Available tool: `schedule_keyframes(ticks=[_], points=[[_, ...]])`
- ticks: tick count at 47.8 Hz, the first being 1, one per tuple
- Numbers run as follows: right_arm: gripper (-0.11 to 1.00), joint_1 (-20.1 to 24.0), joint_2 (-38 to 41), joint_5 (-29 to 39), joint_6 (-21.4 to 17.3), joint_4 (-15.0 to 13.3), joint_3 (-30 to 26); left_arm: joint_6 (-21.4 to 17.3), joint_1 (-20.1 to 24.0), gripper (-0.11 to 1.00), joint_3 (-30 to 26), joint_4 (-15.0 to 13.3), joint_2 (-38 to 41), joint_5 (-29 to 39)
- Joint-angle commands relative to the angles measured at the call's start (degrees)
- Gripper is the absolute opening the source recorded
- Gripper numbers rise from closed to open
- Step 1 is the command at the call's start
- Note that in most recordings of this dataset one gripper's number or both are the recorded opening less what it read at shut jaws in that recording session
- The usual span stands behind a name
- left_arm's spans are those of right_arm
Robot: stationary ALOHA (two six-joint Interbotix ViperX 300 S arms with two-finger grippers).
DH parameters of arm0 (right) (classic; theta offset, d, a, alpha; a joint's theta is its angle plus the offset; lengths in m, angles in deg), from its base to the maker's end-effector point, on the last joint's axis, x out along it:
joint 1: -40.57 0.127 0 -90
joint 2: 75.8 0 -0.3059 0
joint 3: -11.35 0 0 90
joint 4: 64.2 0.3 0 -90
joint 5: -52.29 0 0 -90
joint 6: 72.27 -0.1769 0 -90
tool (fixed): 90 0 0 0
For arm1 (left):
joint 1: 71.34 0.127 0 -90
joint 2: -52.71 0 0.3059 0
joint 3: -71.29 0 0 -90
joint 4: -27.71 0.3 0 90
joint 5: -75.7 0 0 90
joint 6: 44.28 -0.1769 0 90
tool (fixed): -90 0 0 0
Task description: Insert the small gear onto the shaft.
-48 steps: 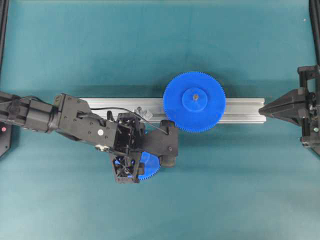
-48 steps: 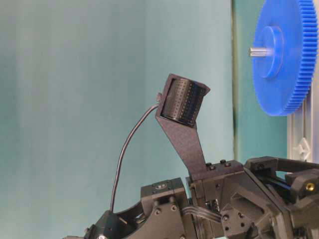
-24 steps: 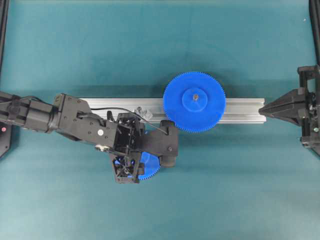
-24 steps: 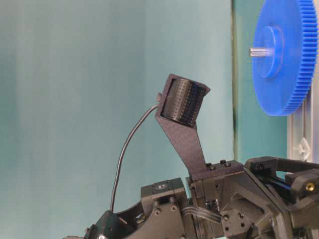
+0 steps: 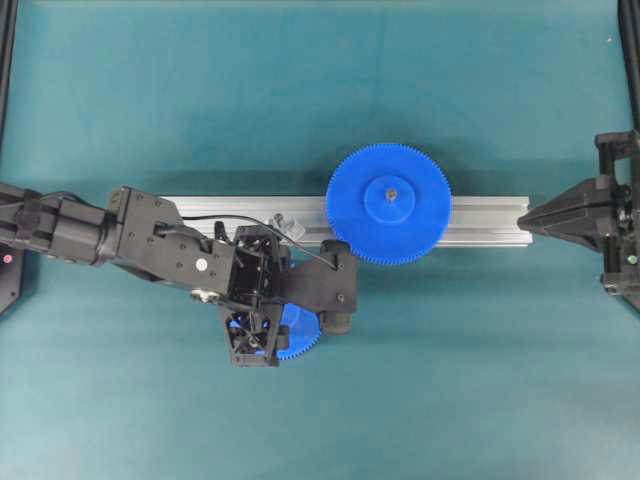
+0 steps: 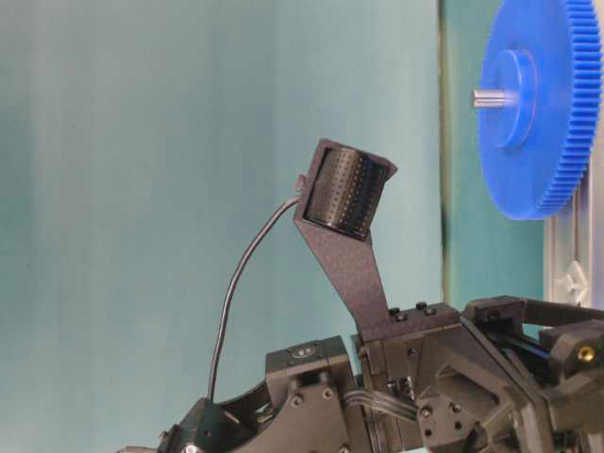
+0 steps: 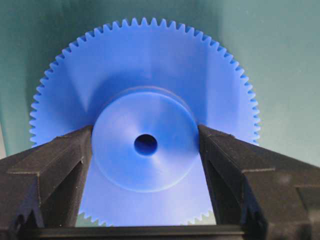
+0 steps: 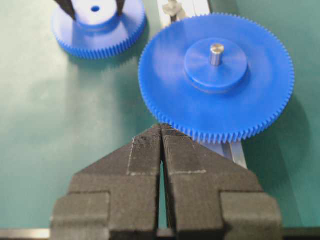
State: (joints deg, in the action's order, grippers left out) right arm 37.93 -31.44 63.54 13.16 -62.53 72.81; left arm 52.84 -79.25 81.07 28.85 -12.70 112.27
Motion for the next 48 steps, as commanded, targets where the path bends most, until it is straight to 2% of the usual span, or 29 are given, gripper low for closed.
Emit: schedule_keyframes(ticks=[1,14,25,48], points=[[0.02,-0.1,0.3,-0.6,-0.5,0.1,-0.6,0.0,-0.1,0.7,-1.6,0.0,-3.3,1.1],[0.02,-0.1,0.3,-0.6,-0.5,0.1,-0.4,-1.8,-0.1,0.7,-5.6,0.0,-4.4,7.9],[0.02,-0.1,0.3,-1.0,-0.5,0.1,-0.2,-3.0,-0.1,0.7,-6.9,0.0,-6.2,10.7],[0.02,-0.1,0.3,-1.2,-0.5,0.1,0.1,-3.0,-0.1,0.7,-8.7,0.0,-11.3,13.7]])
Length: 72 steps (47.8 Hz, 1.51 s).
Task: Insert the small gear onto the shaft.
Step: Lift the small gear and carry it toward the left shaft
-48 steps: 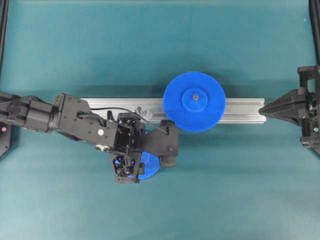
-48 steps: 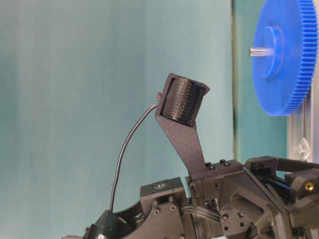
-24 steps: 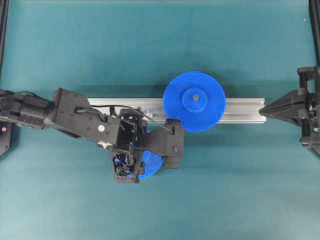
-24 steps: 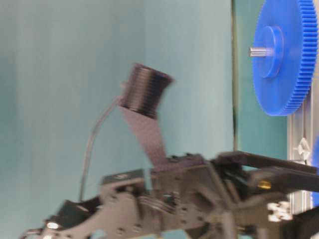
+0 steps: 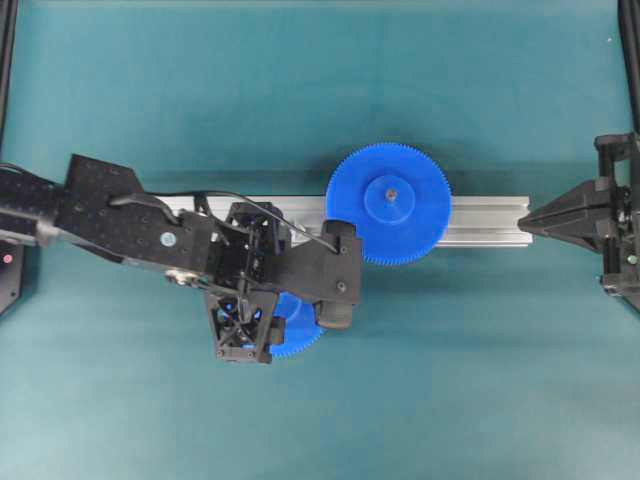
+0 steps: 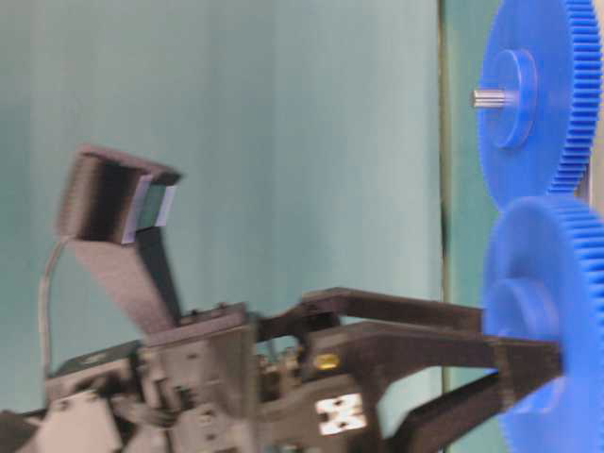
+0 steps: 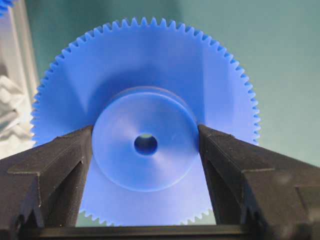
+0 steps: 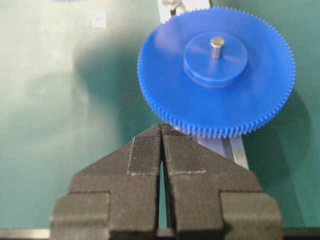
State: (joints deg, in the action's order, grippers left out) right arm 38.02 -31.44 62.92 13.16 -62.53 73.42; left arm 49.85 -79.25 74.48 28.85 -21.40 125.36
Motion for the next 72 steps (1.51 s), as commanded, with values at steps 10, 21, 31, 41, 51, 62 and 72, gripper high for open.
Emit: schedule_keyframes(ticks=[10,21,31,41,51,62,72], points=[[0.02,-0.2,0.3,-0.6,-0.5,0.1,-0.4,-0.3,0.1,0.7,-4.0,0.0,-2.6,4.0],[0.02,-0.2,0.3,-0.6,-0.5,0.1,-0.4,-1.4,0.7,0.7,-5.4,0.0,-2.8,5.4],[0.02,-0.2,0.3,-0.6,-0.5,0.1,-0.4,-1.5,1.5,0.7,-5.5,0.0,-3.2,5.6],[0.02,-0.2,-0.1,-0.6,-0.5,0.1,-0.4,-1.5,2.1,0.7,-5.5,0.0,-3.3,5.6],[0.02,-0.2,-1.2,-0.5,-0.5,0.1,-0.3,-1.7,2.7,0.7,-5.4,0.1,-3.3,5.6],[0.02,-0.2,-1.7,-0.3,-0.5,0.1,-0.3,-4.0,4.4,0.7,-5.5,0.1,-3.3,5.6],[0.02,-0.2,-1.7,-0.3,-0.5,0.1,-0.2,-5.7,6.2,0.7,-5.6,0.1,-3.4,5.6]])
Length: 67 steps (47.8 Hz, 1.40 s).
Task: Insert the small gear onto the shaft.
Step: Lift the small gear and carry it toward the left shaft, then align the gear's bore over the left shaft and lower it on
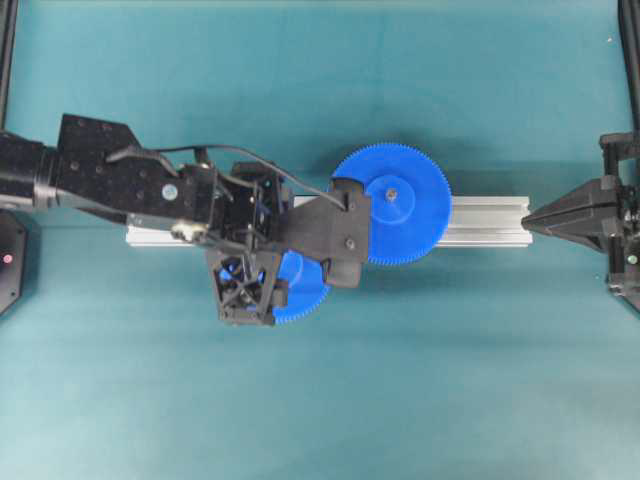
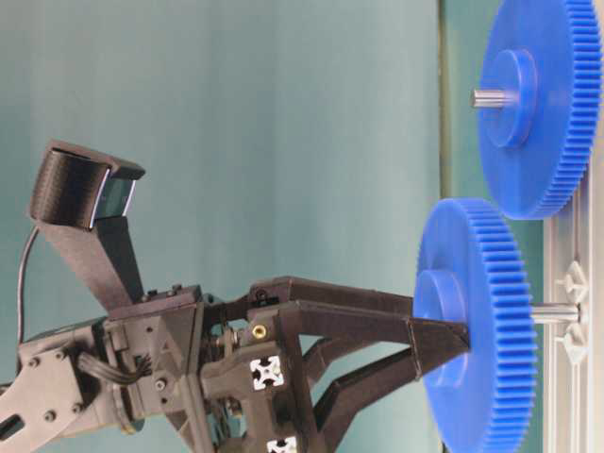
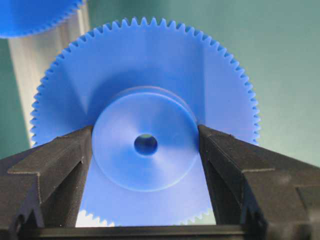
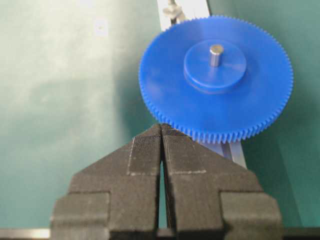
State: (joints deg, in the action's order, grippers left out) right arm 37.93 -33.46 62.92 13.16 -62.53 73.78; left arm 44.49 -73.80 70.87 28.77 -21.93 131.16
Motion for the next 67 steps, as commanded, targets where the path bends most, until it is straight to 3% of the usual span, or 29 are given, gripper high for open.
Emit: schedule_keyframes(ticks=[1,37,67], points=[[0.02,-0.1,0.4,-0.3,-0.5,0.1,-0.5,-0.4,0.9,0.7,-2.1,0.2,-2.9,-0.1],[0.02,-0.1,0.4,-0.5,-0.6,0.1,-0.2,-6.9,6.9,0.7,-1.7,0.2,-2.0,-0.4],[0.02,-0.1,0.4,-0.5,-1.2,0.1,0.0,-7.4,7.5,0.7,-0.6,0.2,0.6,-2.9]])
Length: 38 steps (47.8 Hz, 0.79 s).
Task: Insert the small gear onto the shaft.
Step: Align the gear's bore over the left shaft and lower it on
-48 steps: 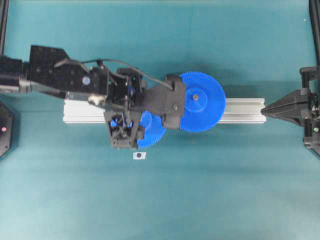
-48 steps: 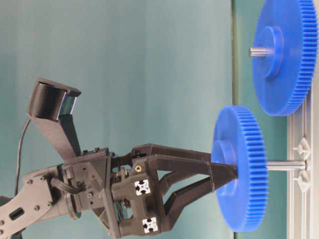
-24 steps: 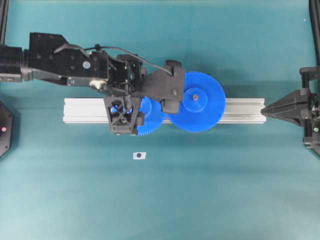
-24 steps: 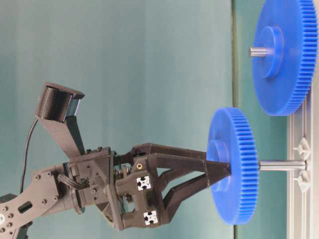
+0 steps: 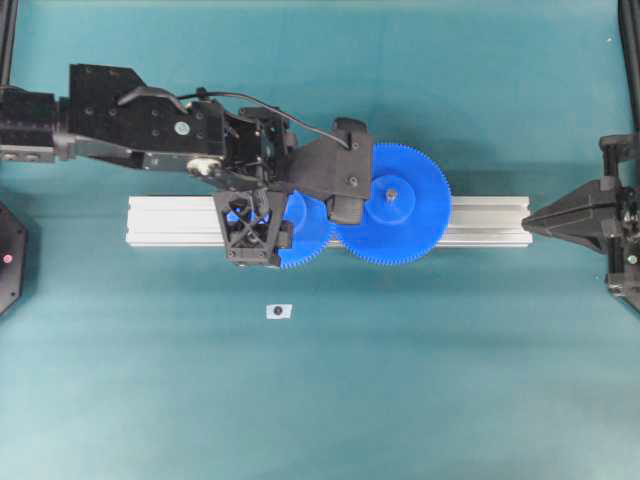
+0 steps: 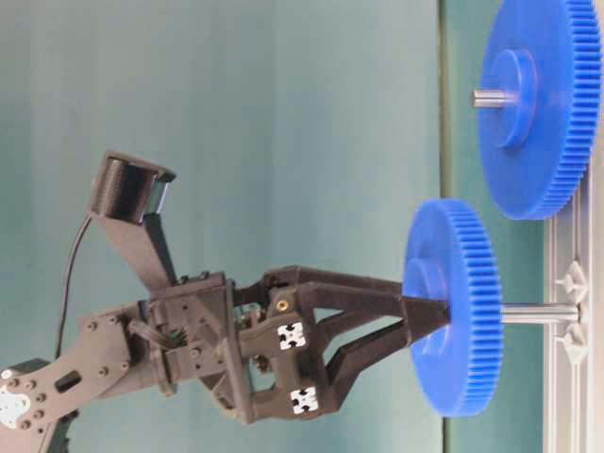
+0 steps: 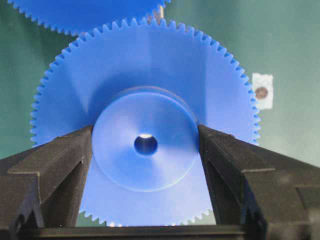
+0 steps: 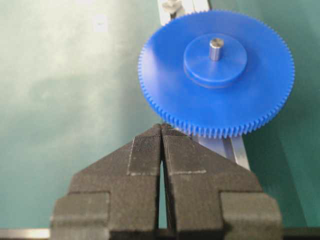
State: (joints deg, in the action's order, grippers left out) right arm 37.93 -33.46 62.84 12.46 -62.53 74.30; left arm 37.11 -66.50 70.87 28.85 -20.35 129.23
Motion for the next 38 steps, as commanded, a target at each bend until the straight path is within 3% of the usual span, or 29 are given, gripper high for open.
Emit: schedule_keyframes(ticks=[1,38], points=[[0.02,-0.1,0.4,-0.4,-0.5,0.1,-0.5,0.1,0.2,0.7,-0.4,0.1,-0.9,-1.1],[0.02,-0.1,0.4,-0.3,-0.6,0.1,-0.7,0.4,0.3,0.7,4.2,0.1,0.4,-4.4]])
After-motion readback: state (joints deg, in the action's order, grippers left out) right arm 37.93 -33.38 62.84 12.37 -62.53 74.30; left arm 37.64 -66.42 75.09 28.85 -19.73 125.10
